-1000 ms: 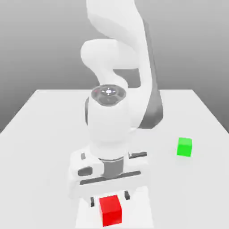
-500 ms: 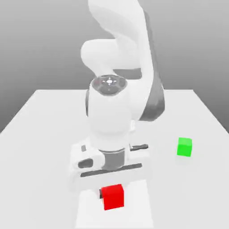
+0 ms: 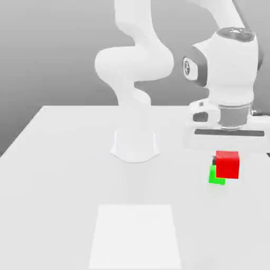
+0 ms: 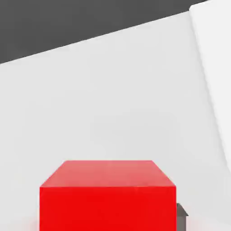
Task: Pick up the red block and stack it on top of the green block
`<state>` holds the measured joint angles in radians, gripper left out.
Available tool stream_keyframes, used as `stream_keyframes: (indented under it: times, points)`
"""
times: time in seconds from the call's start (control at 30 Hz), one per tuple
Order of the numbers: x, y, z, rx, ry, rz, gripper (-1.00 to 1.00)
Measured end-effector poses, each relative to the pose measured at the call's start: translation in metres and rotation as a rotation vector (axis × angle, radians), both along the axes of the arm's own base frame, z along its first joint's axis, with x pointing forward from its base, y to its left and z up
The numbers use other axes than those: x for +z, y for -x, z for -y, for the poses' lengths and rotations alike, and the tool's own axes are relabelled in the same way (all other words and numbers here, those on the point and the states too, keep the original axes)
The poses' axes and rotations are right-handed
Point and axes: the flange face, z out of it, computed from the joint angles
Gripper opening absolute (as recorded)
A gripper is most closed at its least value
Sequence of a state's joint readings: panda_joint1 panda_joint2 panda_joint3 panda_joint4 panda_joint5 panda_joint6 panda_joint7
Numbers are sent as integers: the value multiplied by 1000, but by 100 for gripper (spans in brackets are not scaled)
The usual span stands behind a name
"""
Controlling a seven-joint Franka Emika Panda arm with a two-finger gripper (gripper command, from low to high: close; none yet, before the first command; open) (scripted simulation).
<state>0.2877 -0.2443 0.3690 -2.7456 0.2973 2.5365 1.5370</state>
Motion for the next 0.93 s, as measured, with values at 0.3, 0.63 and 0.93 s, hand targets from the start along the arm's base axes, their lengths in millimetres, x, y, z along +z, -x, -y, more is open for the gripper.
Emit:
stream_keyframes:
  times: [0.3, 0.63, 0.93]
  points:
    - [-21, 105, -40, -337, 54, -25, -100]
    - [-70, 149, -40, -553, 87, -1, -100]
    - [-110, 147, -36, -567, 91, -4, 100]
